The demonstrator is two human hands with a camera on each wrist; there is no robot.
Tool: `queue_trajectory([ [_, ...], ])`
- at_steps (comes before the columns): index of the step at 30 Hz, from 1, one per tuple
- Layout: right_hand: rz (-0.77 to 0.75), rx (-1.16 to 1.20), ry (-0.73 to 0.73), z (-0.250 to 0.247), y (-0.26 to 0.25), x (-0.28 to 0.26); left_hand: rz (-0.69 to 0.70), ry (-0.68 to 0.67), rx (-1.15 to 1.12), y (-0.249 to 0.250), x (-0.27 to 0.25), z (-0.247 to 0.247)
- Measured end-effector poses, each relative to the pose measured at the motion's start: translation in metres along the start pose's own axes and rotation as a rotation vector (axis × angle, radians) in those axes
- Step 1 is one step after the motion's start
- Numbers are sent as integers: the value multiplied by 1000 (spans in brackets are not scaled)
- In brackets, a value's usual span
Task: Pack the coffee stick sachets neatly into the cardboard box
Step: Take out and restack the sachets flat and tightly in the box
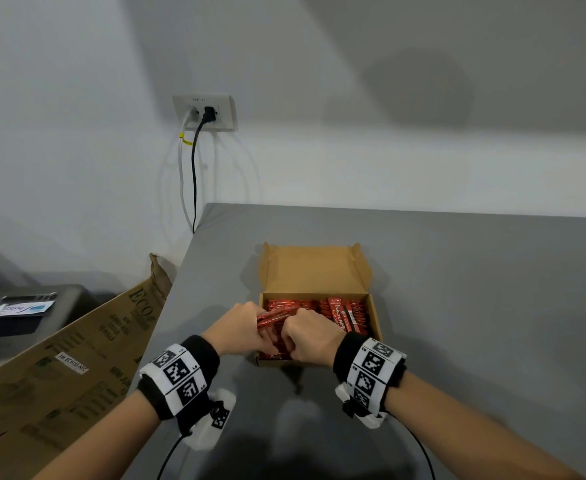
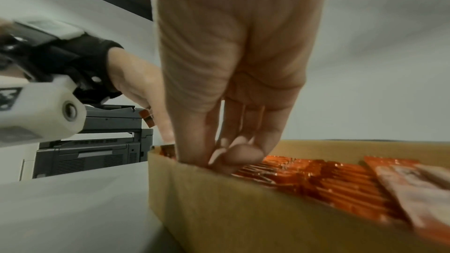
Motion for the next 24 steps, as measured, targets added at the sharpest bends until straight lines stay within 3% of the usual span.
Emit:
queue_trajectory([
  [13,55,118,-95,1,26,-2,-13,-38,238,-1,7,16],
  [24,25,133,-50,6,25,-4,50,-35,329,-2,8,20],
])
Point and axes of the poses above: each hand's wrist, its own x-axis towards the middle knuckle, its own z-axis out of the palm, y = z × x, the point moved 6 cm from there along x, towards the middle knuckle, and after that the axes turned 15 degrees about z, right-handed, at the moved point
